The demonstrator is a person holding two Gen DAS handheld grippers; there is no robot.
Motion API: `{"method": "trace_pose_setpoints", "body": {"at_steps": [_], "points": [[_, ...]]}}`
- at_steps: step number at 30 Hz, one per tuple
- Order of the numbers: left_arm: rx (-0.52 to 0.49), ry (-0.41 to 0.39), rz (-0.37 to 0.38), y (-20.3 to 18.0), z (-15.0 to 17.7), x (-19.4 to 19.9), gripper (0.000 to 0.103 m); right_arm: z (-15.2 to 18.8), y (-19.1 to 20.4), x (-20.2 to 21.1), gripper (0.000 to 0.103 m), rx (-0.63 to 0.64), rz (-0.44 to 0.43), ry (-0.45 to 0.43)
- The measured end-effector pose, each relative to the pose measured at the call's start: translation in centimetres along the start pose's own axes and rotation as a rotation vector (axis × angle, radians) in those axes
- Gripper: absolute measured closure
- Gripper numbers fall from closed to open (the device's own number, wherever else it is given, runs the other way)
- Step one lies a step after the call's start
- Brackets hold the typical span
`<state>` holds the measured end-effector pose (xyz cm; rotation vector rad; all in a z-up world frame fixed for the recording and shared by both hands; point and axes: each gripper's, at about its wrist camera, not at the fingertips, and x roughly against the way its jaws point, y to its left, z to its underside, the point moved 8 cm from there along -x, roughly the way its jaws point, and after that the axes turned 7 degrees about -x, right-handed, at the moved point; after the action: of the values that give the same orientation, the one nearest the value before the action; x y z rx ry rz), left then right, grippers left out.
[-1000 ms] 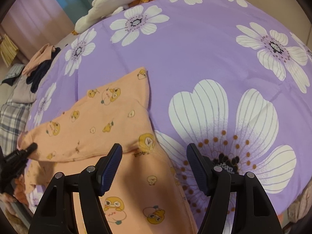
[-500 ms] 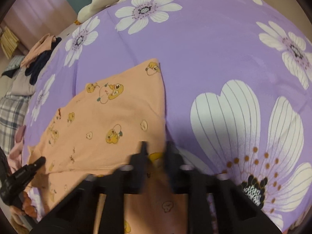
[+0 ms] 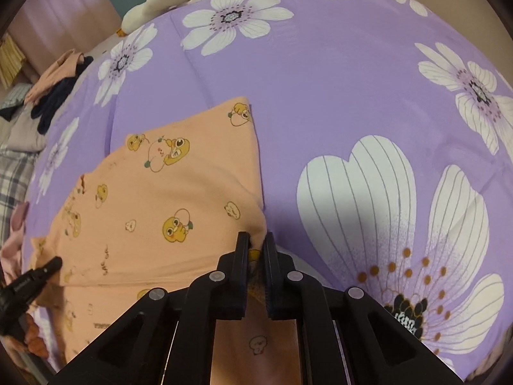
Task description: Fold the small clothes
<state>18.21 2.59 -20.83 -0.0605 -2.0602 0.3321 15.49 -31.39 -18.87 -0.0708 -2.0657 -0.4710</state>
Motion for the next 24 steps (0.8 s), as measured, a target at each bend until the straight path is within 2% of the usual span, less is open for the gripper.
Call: {"method": "trace_pose_setpoints", "body": {"at_steps": [6, 12, 24], "points": [[-0.015, -0.011, -0.018, -0.16, 0.16, -0.14, 0.092, 0.22, -0.20, -0.16, 0.095, -0.014, -0.024, -0.005], [0.021, -0.009, 0.018, 0.25, 0.17, -0.22, 0.092, 0.29, -0.30, -0.13, 0.095, -0.014, -0.021, -0.010], [0.028, -0.026, 0.018, 0.18, 0.43, -0.08, 0.091, 0.33, -0.18, -0.14, 0.095, -0.013, -0.019, -0.015]]}}
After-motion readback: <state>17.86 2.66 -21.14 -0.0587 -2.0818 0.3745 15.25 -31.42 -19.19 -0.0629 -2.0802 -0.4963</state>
